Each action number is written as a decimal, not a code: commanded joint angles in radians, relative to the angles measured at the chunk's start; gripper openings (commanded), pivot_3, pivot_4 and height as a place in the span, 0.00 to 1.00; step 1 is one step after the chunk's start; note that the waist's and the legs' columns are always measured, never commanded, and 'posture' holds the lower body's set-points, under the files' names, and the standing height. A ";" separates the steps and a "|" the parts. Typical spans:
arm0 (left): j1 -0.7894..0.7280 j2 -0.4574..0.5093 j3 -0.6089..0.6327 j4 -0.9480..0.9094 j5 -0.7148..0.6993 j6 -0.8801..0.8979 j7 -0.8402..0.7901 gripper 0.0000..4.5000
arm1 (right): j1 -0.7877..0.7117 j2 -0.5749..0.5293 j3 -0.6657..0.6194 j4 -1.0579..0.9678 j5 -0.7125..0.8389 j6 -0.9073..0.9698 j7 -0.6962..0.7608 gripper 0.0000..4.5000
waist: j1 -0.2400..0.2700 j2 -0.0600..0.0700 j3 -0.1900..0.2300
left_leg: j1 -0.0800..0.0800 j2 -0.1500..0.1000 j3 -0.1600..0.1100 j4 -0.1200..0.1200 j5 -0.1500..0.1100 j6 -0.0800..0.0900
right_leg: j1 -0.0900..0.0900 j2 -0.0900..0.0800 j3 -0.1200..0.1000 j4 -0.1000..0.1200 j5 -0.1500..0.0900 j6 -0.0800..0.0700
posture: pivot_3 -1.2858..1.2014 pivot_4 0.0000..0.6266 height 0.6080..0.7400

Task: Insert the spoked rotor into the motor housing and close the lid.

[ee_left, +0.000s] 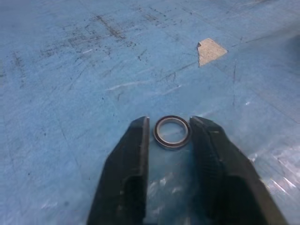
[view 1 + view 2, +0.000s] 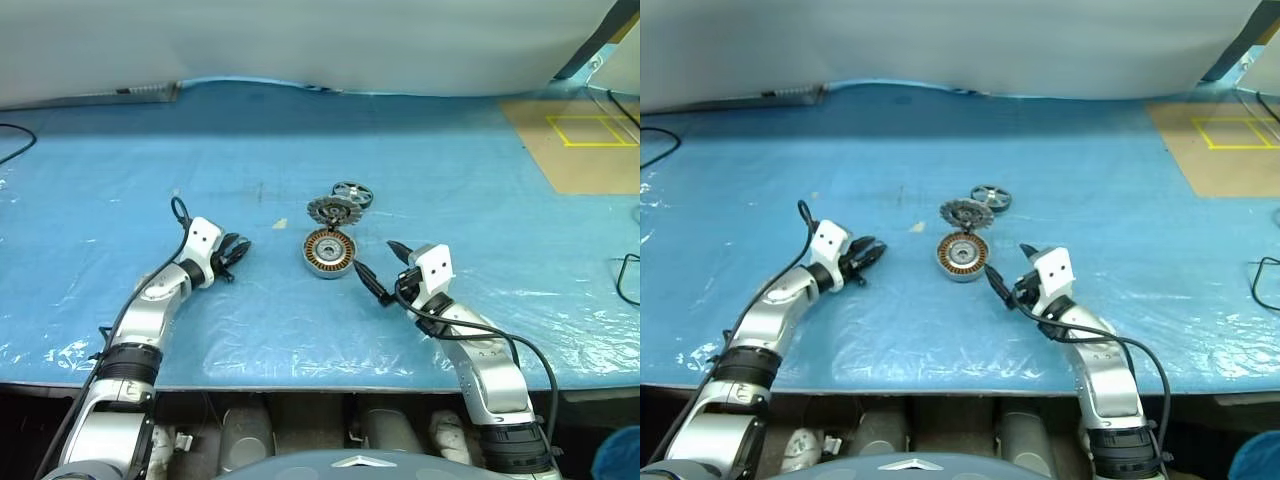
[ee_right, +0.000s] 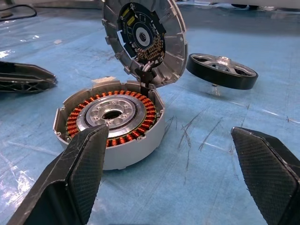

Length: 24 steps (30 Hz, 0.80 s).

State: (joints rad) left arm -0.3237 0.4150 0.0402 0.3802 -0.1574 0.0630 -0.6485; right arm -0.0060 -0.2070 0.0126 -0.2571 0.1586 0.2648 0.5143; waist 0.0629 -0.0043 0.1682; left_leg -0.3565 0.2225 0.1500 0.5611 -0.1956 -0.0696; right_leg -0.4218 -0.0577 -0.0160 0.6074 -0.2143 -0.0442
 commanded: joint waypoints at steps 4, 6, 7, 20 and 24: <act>0.087 0.030 -0.001 -0.148 -0.017 0.101 -0.011 0.15 | -0.018 -0.018 0.006 -0.040 0.030 -0.017 0.005 0.99 | 0.001 0.000 0.000 | 0.001 0.000 0.000 0.000 0.000 0.000 | 0.000 0.000 0.000 0.000 0.000 0.000 | 0.52 0.24 1.00; 0.076 0.035 -0.010 -0.212 -0.040 0.143 -0.033 0.15 | -0.014 -0.025 0.017 -0.041 0.027 -0.034 0.017 0.99 | 0.003 0.000 0.000 | 0.001 0.000 0.000 0.000 0.000 0.000 | 0.000 0.000 0.000 0.000 0.000 0.000 | 0.52 0.24 1.00; 0.066 0.040 -0.020 -0.240 -0.049 0.164 -0.056 0.15 | -0.009 -0.029 0.025 -0.040 0.024 -0.044 0.024 0.99 | 0.004 0.000 0.000 | 0.000 0.000 0.000 0.000 0.000 0.000 | 0.000 0.000 0.000 0.000 0.000 0.000 | 0.52 0.24 1.00; -0.147 0.046 -0.188 -0.320 -0.049 0.249 -0.256 0.15 | 0.034 -0.057 0.068 -0.012 0.021 -0.083 0.061 0.99 | 0.003 0.001 0.000 | -0.004 0.000 0.000 0.000 0.000 0.000 | -0.002 0.000 -0.001 -0.001 0.000 0.000 | 0.52 0.24 1.00; -0.180 0.016 -0.231 -0.285 -0.022 0.230 -0.265 0.15 | 0.030 -0.059 0.070 -0.009 0.031 -0.076 0.062 0.99 | 0.005 0.001 0.000 | -0.004 0.000 0.000 0.000 0.000 0.000 | -0.002 0.000 -0.001 -0.001 0.000 0.000 | 0.52 0.24 1.00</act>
State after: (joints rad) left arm -0.4803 0.4373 -0.1745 0.1019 -0.1898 0.3128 -0.9094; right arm 0.0235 -0.2644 0.0828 -0.2509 0.1665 0.2044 0.5713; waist 0.0678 -0.0038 0.1681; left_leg -0.3603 0.2224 0.1497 0.5614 -0.1955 -0.0697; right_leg -0.4238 -0.0577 -0.0168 0.6065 -0.2143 -0.0441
